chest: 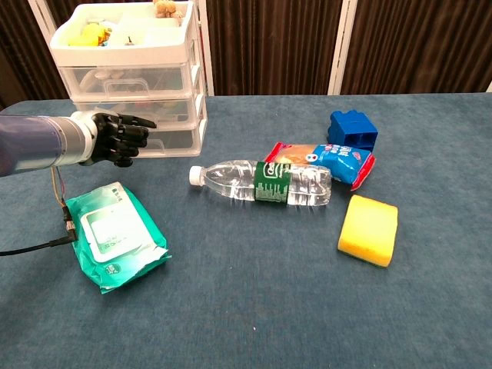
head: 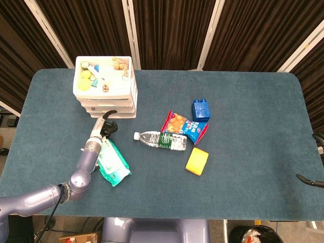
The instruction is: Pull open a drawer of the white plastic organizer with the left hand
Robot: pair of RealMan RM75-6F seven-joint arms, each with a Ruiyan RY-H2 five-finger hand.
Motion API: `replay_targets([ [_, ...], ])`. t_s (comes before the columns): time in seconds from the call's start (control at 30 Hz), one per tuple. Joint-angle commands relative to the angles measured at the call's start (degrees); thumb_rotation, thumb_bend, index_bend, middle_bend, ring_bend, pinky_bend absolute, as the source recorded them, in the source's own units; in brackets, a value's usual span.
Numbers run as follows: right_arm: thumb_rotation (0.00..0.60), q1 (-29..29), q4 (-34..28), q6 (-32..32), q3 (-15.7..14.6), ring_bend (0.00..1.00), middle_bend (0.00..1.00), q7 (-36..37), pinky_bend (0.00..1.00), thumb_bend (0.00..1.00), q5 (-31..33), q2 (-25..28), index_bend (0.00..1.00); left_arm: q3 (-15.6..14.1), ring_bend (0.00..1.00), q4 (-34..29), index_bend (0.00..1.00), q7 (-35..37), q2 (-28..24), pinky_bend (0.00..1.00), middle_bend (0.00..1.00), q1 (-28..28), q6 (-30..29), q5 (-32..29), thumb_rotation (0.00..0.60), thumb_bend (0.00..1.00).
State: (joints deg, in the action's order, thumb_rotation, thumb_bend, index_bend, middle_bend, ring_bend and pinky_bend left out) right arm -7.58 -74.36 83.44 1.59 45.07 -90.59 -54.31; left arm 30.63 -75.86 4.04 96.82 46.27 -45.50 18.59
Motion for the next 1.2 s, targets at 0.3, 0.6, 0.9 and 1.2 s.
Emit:
replay_targets([
  [0.3,0.6,0.1,0.0,0.2,0.0,0.0,0.0,-0.2,0.0,0.13,0.0,-0.1,0.0,0.2,0.92,0.7,0.18,2.8,0.9,0.89,0.97,-0.1,1.5,2.2,0.6,0.75],
  [0.6,0.6,0.1,0.0,0.3,-0.1,0.0,0.0,-0.4,0.0,0.13,-0.1,-0.1,0.0,-0.6,0.92,-1.6,0.19,4.0,0.2,0.89,0.98,-1.1,1.3,4.3,0.6,0.75],
  [0.9,0.6,0.5,-2.8,-0.6,-0.1,0.0,0.0,0.2,0.0,0.13,1.1,1.5,0.0,-2.4,0.92,-4.7,0.19,4.8,-0.7,0.89,0.98,-2.6,0.6,6.5,0.6,0.75],
  [1.2,0.6,0.8,-0.7,0.7,-0.2,0.0,0.0,-0.2,0.0,0.13,0.0,0.2,0.0,-4.0,0.92,-7.2,0.18,5.9,-1.9,0.89,0.98,-4.6,0.1,8.4,0.6,0.75],
])
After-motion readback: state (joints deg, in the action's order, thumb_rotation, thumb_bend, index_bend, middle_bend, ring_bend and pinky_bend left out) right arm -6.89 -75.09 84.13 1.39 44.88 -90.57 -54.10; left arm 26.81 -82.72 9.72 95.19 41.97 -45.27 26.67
